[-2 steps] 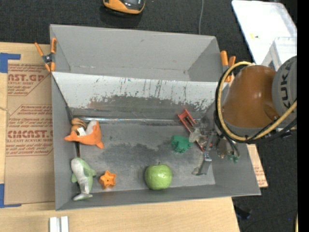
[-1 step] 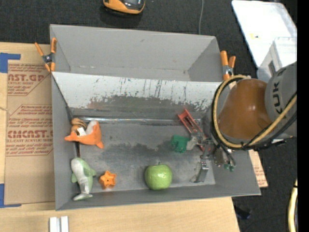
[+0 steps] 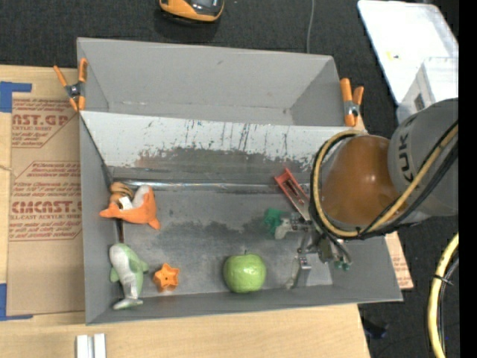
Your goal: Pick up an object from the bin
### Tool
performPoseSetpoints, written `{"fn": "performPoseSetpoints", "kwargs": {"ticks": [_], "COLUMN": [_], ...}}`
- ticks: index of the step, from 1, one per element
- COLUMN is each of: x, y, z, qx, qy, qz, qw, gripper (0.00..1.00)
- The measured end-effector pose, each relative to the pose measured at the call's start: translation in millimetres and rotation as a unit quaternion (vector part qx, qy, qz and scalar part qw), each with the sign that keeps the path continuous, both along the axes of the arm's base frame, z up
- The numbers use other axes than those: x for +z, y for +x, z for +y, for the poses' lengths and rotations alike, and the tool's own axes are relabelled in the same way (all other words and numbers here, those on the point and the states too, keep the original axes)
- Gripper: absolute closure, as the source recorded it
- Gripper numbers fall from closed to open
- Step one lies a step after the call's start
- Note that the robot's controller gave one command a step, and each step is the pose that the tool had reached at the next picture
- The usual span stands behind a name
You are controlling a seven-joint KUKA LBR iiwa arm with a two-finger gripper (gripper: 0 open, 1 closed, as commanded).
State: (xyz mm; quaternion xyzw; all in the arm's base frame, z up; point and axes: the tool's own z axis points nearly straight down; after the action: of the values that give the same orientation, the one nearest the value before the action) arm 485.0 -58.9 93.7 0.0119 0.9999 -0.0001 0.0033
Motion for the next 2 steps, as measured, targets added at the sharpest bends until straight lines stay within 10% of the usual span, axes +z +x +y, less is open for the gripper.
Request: {"fn": "performPoseSetpoints", "kwargs": {"ticks": [1, 2], "x": [-17.3, -21.3], "y": [15.3, 6.0], "z": [-39.0, -3.3], "qx": [-0.087, -0.046], "qy": [0.001, 0.001], "qz": [0.0004, 0.0021], "qw": [0.9962, 0.9989], "gripper": [0.0, 0.0]}}
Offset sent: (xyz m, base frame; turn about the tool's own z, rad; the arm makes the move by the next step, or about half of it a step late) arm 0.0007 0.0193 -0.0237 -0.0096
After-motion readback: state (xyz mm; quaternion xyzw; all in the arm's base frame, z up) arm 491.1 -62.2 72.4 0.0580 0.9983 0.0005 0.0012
